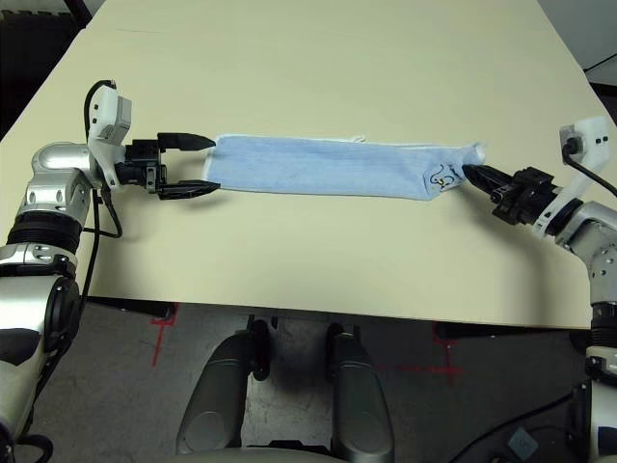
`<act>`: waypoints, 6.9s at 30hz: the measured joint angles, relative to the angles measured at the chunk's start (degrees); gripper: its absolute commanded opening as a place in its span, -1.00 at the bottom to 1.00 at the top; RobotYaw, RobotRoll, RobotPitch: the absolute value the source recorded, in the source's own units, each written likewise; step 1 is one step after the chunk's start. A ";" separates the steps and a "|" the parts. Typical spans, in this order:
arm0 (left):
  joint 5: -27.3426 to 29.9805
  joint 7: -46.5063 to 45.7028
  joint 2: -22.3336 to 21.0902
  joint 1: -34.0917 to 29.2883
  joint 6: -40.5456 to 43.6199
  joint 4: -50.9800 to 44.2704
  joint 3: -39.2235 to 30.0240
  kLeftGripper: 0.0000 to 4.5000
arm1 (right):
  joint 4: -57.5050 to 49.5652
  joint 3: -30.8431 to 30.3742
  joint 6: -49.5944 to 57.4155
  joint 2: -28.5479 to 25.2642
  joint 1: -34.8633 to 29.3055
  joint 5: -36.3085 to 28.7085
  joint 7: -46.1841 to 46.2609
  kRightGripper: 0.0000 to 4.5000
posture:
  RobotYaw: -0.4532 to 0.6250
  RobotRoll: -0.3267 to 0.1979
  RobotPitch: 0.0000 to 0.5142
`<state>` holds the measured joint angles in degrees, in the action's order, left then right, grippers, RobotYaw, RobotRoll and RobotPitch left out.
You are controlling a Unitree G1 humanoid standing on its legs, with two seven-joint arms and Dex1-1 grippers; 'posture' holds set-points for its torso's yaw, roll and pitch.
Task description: Fold the towel and set it aside.
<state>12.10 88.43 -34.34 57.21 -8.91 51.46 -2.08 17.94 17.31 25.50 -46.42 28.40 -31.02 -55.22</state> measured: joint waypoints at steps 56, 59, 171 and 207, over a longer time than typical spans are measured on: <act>-0.01 0.06 -0.05 -1.59 1.37 -3.01 0.87 1.00 | -13.03 -15.28 -7.47 9.99 11.35 5.21 -12.50 0.99 | -0.08 0.25 -0.15; 0.01 -0.09 0.07 -1.69 1.37 -3.62 0.85 1.00 | -9.29 -11.92 -10.69 12.24 12.71 4.36 -10.09 0.99 | -0.08 0.25 -0.15; 7.66 -14.26 -4.31 -5.26 41.77 -18.70 -2.37 1.00 | 41.38 -9.81 -44.23 5.31 22.46 17.94 -35.89 0.50 | 0.05 0.25 -0.13; 22.06 -48.48 5.06 -3.66 95.60 -21.78 -22.17 1.00 | 40.97 -9.69 -45.00 5.68 21.84 17.14 -34.12 0.99 | 0.01 0.25 -0.16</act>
<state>34.16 39.96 -29.28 53.55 86.69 29.68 -24.24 58.90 7.61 -19.50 -40.74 50.24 -13.88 -89.34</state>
